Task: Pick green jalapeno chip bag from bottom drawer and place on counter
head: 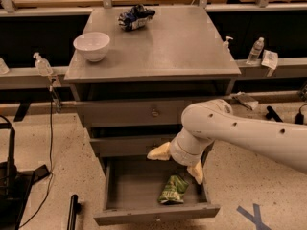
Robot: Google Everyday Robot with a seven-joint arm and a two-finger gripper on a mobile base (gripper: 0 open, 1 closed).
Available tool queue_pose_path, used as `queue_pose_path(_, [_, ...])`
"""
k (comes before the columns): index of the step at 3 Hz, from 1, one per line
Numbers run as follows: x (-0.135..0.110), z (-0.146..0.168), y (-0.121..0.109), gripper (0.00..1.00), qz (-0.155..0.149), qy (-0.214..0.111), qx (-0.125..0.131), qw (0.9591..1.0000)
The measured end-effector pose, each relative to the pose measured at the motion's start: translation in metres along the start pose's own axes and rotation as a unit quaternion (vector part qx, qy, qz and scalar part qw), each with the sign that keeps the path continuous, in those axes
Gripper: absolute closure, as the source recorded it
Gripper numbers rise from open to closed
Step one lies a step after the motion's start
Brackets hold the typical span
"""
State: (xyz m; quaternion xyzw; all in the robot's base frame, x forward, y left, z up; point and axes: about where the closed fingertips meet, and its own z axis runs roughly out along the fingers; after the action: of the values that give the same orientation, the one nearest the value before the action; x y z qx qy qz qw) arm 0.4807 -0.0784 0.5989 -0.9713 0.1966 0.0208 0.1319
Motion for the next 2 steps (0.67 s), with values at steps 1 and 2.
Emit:
queue_pose_path(1, [0.0, 0.0, 0.0, 0.0, 0.0, 0.0, 0.0, 1.0])
queue_pose_path(2, [0.009, 0.035, 0.008, 0.0, -0.022, -0.004, -0.004, 0.9997])
